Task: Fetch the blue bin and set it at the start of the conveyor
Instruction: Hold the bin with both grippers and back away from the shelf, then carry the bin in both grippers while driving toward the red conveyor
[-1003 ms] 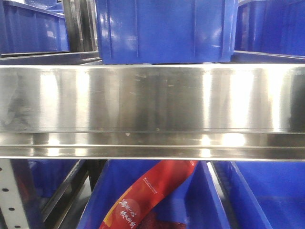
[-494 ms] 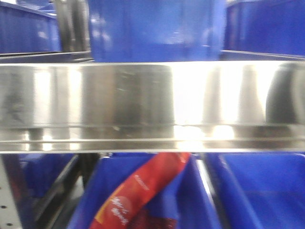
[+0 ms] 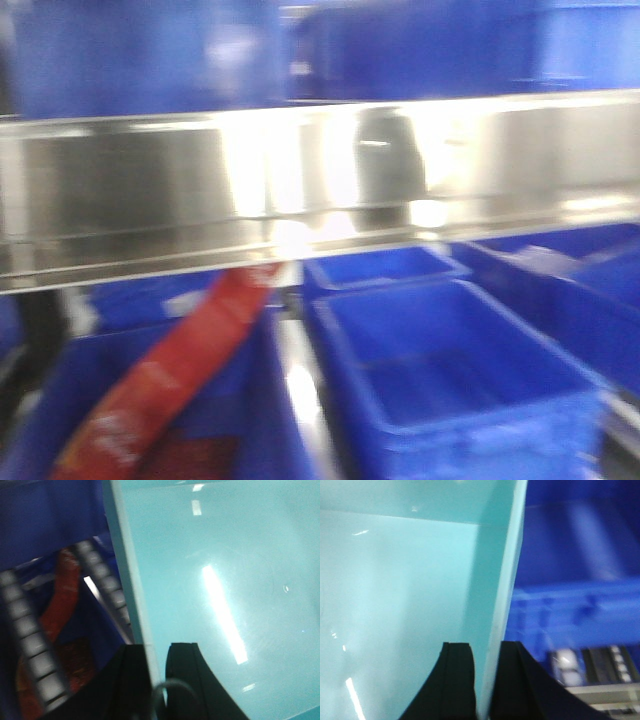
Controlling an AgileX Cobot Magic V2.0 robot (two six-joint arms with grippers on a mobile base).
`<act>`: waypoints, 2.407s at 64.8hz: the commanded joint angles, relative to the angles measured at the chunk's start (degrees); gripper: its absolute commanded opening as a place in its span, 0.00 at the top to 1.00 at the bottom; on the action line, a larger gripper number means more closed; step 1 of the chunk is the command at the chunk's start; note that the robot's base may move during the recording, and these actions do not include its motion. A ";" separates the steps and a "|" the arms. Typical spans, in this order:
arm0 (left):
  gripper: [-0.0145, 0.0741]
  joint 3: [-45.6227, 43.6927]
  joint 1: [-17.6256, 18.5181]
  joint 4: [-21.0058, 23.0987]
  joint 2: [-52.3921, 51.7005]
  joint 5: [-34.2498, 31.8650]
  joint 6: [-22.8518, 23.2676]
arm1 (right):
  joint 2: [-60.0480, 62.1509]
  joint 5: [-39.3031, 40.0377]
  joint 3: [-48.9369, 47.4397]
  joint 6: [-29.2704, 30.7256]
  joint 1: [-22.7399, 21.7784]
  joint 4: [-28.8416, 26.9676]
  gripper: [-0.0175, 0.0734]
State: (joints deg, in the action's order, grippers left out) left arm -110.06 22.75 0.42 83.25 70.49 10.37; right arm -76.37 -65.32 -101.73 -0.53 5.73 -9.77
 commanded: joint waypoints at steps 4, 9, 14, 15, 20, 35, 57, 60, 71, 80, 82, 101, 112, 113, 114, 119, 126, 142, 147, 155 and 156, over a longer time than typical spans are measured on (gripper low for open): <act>0.96 -0.47 -0.11 -1.97 -0.64 -1.69 -0.91 | 0.88 1.55 -0.48 1.47 -0.35 1.67 0.97; 0.96 -0.47 -0.11 -1.97 -0.64 -1.69 -0.91 | 0.88 1.55 -0.48 1.47 -0.35 1.67 0.97; 0.96 -0.47 -0.11 -1.97 -0.64 -1.69 -0.91 | 0.88 1.55 -0.48 1.47 -0.35 1.67 0.97; 0.96 -0.47 -0.11 -1.97 -0.64 -1.69 -0.91 | 0.88 1.55 -0.48 1.47 -0.35 1.67 0.97; 0.96 -0.47 -0.11 -1.97 -0.64 -1.69 -0.91 | 0.88 1.55 -0.48 1.47 -0.35 1.67 0.97; 0.96 -0.47 -0.11 -2.09 -0.64 -1.66 -0.91 | 0.88 1.55 -0.48 1.47 -0.35 1.67 0.97; 0.96 -0.47 -0.11 -2.09 -0.64 -1.66 -0.91 | 0.88 1.55 -0.48 1.47 -0.35 1.67 0.97; 0.96 -0.47 -0.11 -2.09 -0.64 -1.66 -0.91 | 0.88 1.55 -0.48 1.47 -0.35 1.67 0.97; 0.96 -0.47 -0.11 -2.09 -0.64 -1.66 -0.91 | 0.98 1.55 -0.48 1.47 -0.35 1.67 0.97; 0.96 -0.47 -0.11 -2.21 -0.64 -1.66 -0.91 | 0.98 1.55 -0.48 1.47 -0.35 1.67 0.97; 0.96 -0.47 -0.11 -2.21 -0.64 -1.66 -0.91 | 0.98 1.55 -0.48 1.47 -0.35 1.67 0.97; 0.96 -0.47 -0.11 -2.16 -0.64 -1.77 -0.91 | 0.98 1.55 -0.48 1.47 -0.35 1.67 0.97; 0.96 -0.47 -0.11 -2.16 -0.64 -1.77 -0.91 | 0.98 1.55 -0.48 1.47 -0.35 1.67 0.97; 0.96 -0.47 -0.11 -2.16 -0.64 -1.77 -0.91 | 0.98 1.55 -0.48 1.47 -0.35 1.67 0.97; 0.96 -0.47 -0.11 -2.16 -0.64 -1.77 -0.91 | 0.98 1.55 -0.48 1.47 -0.35 1.67 0.97; 0.96 -0.47 -0.11 -2.16 -0.64 -1.77 -0.91 | 0.98 1.55 -0.48 1.47 -0.35 1.67 0.97; 0.96 -0.47 -0.11 -2.16 -0.64 -1.77 -0.91 | 0.98 1.55 -0.48 1.47 -0.35 1.67 0.97; 0.96 -0.47 -0.11 -2.16 -0.64 -1.77 -0.91 | 0.98 1.55 -0.48 1.47 -0.35 1.56 0.97; 0.96 -0.47 -0.11 -2.16 -0.64 -1.77 -0.91 | 0.98 1.55 -0.48 1.47 -0.35 1.56 0.97; 0.96 -0.47 -0.11 -2.16 -0.64 -1.77 -0.91 | 0.98 1.55 -0.48 1.47 -0.35 1.56 0.97; 0.96 -0.47 -0.11 -2.16 -0.64 -1.77 -0.91 | 0.98 1.55 -0.48 1.47 -0.35 1.56 0.97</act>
State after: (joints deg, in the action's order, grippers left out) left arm -110.06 22.75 0.42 83.25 70.35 10.37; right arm -76.33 -65.32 -101.73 -0.43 5.73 -9.66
